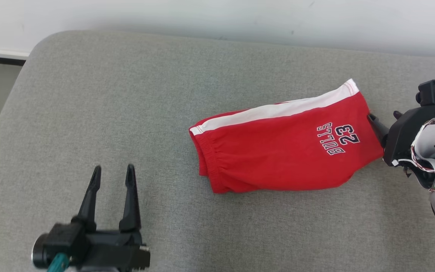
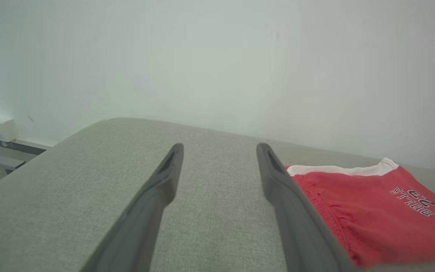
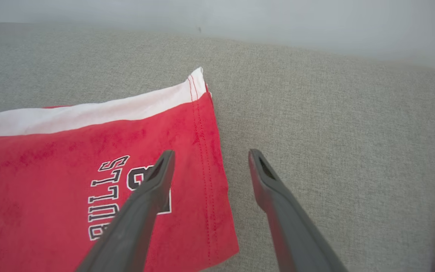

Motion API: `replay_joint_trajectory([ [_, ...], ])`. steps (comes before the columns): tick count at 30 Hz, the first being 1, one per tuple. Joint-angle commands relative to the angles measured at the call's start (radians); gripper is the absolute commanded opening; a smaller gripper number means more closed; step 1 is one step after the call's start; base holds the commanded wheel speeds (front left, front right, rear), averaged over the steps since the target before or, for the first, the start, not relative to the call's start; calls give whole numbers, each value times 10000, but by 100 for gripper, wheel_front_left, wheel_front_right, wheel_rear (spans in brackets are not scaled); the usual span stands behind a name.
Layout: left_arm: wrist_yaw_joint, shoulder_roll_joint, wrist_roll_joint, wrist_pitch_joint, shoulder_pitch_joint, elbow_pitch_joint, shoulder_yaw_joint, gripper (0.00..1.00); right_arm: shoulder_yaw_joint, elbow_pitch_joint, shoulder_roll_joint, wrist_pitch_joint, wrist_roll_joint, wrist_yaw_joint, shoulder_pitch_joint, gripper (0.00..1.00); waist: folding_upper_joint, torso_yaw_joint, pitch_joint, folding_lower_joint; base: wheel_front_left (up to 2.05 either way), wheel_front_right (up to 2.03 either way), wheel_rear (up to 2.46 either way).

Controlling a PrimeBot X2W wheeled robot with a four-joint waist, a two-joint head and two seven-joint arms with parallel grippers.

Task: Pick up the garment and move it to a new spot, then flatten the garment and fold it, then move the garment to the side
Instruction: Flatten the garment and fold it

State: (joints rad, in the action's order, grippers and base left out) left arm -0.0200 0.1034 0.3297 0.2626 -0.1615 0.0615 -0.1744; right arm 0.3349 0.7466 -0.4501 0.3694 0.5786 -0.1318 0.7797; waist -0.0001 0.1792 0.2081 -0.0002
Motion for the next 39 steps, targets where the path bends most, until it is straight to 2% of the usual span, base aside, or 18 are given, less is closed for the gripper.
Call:
replay_joint_trajectory([
  [1,121,-112,-204,25,292,-133,161,100,-32,58,38,-48,-132,27,-50,100,1,72,101,2,0,0,0],
  [10,783,-501,-1121,26,1443,-480,971,100,-749,743,464,-240,-342,27,471,100,1,348,769,2,0,0,0],
  [13,897,-527,-1193,27,1509,-511,912,100,-874,960,424,-264,-538,27,650,100,1,498,996,2,0,0,0],
  [19,783,-531,-814,27,1281,-497,502,100,-1081,1467,718,-236,-505,27,736,100,1,722,1287,2,0,0,0],
  [26,641,-534,-649,26,1166,-387,299,100,-733,2036,1302,717,-378,-11,225,100,1,769,1303,2,0,0,0],
  [27,641,-534,-639,27,1159,-380,304,100,-672,2035,1322,804,-368,-13,142,89,1,765,1289,2,0,0,0],
  [28,644,-532,-629,26,1157,-387,309,100,-631,1992,1316,833,-372,-24,97,31,1,757,1280,2,0,0,0],
  [29,633,-536,-614,27,1158,-382,308,100,-587,1947,1316,831,-361,-24,59,0,1,747,1273,2,0,0,0],
  [39,665,-534,-590,27,1096,-326,310,100,-487,1632,1147,604,-160,2,37,0,1,647,1281,2,0,0,0],
])
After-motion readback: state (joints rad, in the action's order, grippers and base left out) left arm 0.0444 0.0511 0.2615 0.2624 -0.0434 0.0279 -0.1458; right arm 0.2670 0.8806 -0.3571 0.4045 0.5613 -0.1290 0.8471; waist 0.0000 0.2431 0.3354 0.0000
